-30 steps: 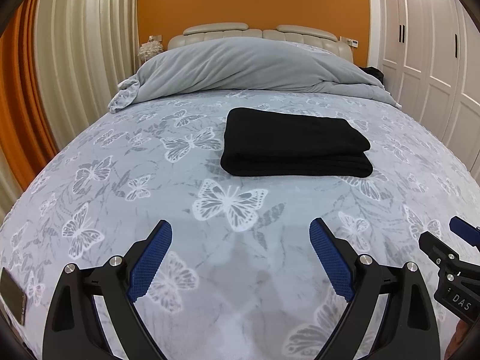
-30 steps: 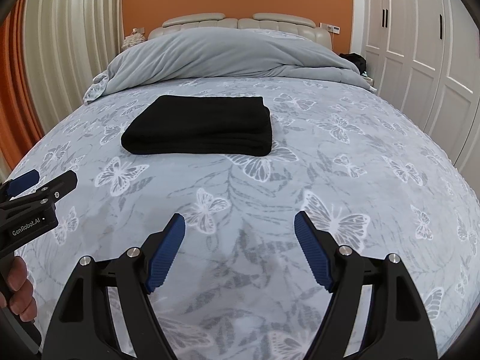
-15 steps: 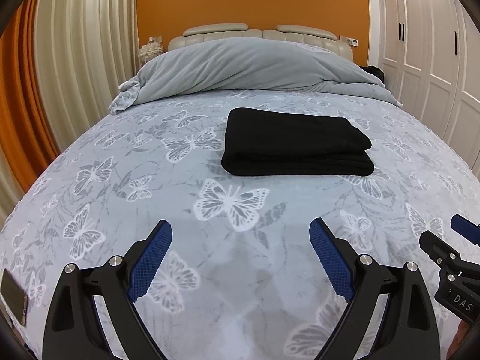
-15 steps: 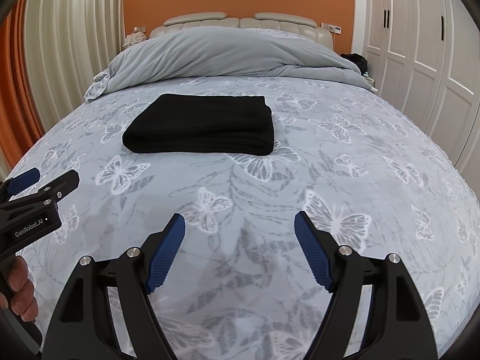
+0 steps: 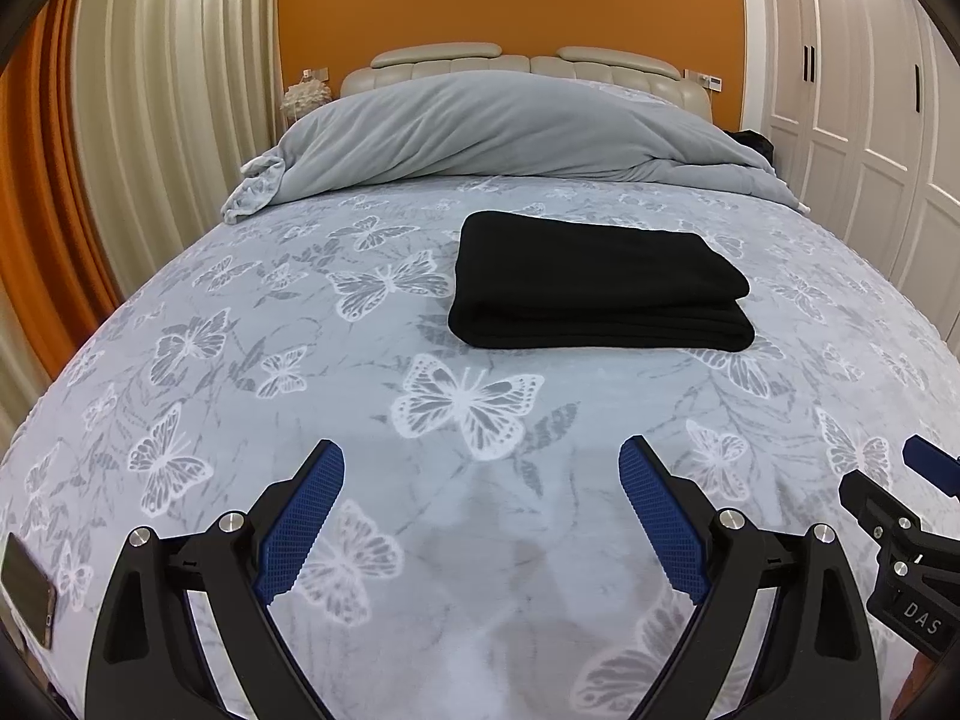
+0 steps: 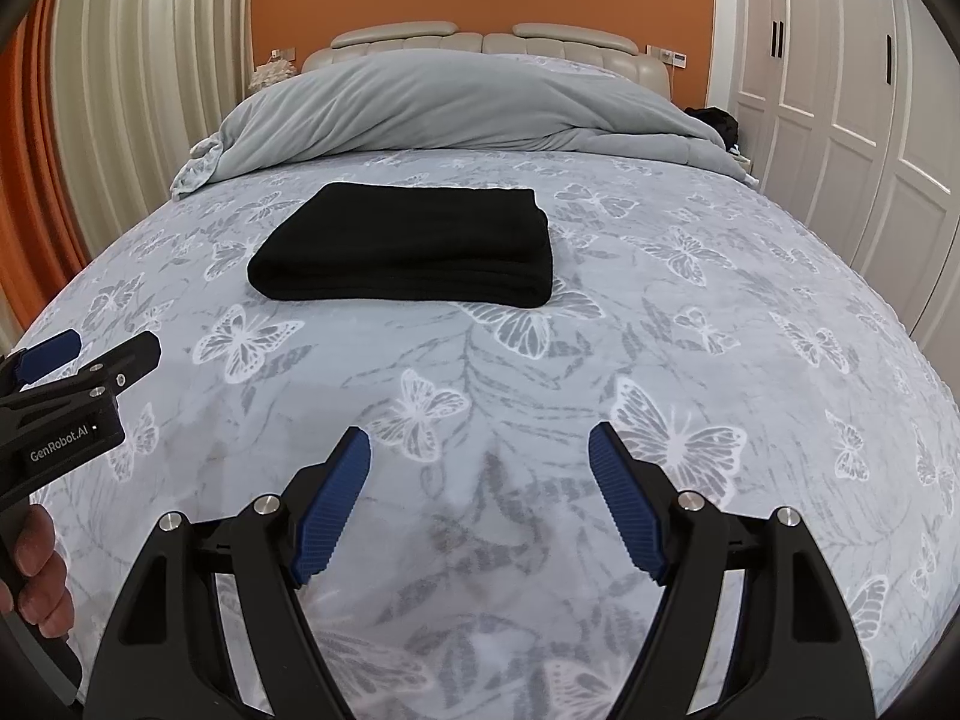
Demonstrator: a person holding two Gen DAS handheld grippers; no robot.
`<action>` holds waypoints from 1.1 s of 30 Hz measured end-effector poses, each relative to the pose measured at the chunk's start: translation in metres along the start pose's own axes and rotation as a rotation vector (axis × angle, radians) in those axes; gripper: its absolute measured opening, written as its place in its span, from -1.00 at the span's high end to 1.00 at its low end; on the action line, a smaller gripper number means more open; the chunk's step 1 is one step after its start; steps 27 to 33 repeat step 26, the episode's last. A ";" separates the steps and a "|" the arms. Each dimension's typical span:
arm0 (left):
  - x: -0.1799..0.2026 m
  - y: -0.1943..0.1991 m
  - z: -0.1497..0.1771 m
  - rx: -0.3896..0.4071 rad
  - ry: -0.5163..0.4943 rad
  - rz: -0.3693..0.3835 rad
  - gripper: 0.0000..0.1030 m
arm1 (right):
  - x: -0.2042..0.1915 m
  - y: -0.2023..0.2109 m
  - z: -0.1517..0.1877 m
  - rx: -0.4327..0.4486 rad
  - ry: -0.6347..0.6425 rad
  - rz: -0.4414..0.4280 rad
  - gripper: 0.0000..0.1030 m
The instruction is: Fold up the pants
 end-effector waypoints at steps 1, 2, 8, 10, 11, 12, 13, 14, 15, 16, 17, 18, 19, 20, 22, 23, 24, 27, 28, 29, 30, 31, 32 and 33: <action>0.000 0.000 0.000 -0.001 -0.001 0.001 -0.77 | -0.001 0.001 0.000 -0.001 -0.003 0.001 -0.42; 0.000 0.000 0.000 0.000 -0.001 0.001 -0.77 | 0.000 0.000 0.001 0.000 0.000 0.000 -0.42; 0.000 -0.002 0.000 -0.004 0.001 0.011 -0.77 | 0.000 -0.001 0.001 0.000 0.001 -0.002 -0.42; 0.000 -0.001 -0.001 0.002 0.010 0.006 -0.77 | 0.001 -0.001 0.001 -0.001 0.002 -0.004 -0.42; -0.001 0.000 -0.002 0.011 0.014 0.004 -0.77 | 0.000 0.000 0.001 0.000 0.002 -0.003 -0.42; -0.001 0.001 -0.002 0.019 0.011 0.001 -0.77 | 0.000 0.000 0.001 0.001 0.002 -0.002 -0.42; 0.000 0.003 -0.004 0.033 0.008 -0.001 -0.77 | 0.000 0.000 0.001 0.000 0.004 -0.003 -0.42; 0.001 0.004 -0.004 0.042 0.004 -0.003 -0.77 | -0.001 0.000 0.001 0.000 0.003 -0.002 -0.42; 0.002 0.005 -0.005 0.047 -0.001 0.000 -0.77 | -0.001 0.000 0.001 0.000 0.005 -0.002 -0.42; 0.003 0.005 -0.005 0.049 -0.007 0.005 -0.77 | -0.001 -0.001 0.002 -0.001 0.009 -0.003 -0.42; 0.004 0.005 -0.005 0.045 -0.007 0.014 -0.77 | -0.001 -0.001 0.002 -0.002 0.011 -0.005 -0.42; 0.005 0.004 -0.004 0.032 -0.004 0.018 -0.77 | -0.001 -0.001 0.002 -0.002 0.012 -0.004 -0.42; 0.005 0.002 -0.003 0.012 0.000 0.021 -0.77 | -0.001 -0.001 0.002 -0.001 0.011 -0.004 -0.42; 0.005 -0.002 -0.001 -0.018 0.005 0.024 -0.77 | -0.001 -0.001 0.002 -0.002 0.013 -0.006 -0.42; 0.004 -0.004 0.001 -0.024 0.009 0.030 -0.77 | -0.001 -0.001 0.003 -0.002 0.012 -0.003 -0.42; 0.004 -0.005 0.002 -0.028 0.009 0.025 -0.77 | -0.002 -0.001 0.002 -0.003 0.012 -0.005 -0.42; 0.004 -0.006 0.002 -0.029 0.009 0.028 -0.77 | -0.002 -0.001 0.003 -0.003 0.014 -0.005 -0.42; 0.005 -0.006 0.003 -0.032 0.009 0.034 -0.77 | -0.002 -0.002 0.004 -0.004 0.016 -0.005 -0.42; 0.005 -0.006 0.003 -0.032 0.009 0.034 -0.77 | -0.002 -0.002 0.004 -0.004 0.016 -0.005 -0.42; 0.005 -0.006 0.003 -0.032 0.009 0.034 -0.77 | -0.002 -0.002 0.004 -0.004 0.016 -0.005 -0.42; 0.005 -0.006 0.003 -0.032 0.009 0.034 -0.77 | -0.002 -0.002 0.004 -0.004 0.016 -0.005 -0.42; 0.005 -0.006 0.003 -0.032 0.009 0.034 -0.77 | -0.002 -0.002 0.004 -0.004 0.016 -0.005 -0.42; 0.005 -0.006 0.003 -0.032 0.009 0.034 -0.77 | -0.002 -0.002 0.004 -0.004 0.016 -0.005 -0.42; 0.005 -0.006 0.003 -0.032 0.009 0.034 -0.77 | -0.002 -0.002 0.004 -0.004 0.016 -0.005 -0.42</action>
Point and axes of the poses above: each gripper's, at about its wrist camera, not at the fingertips, and y roughly against the way its jaws point, x to its right, z to its underside, the point moved 8 cm from there along -y, roughly the way its jaws point, and after that the axes turned 9 degrees about z, right-handed, at the moved point
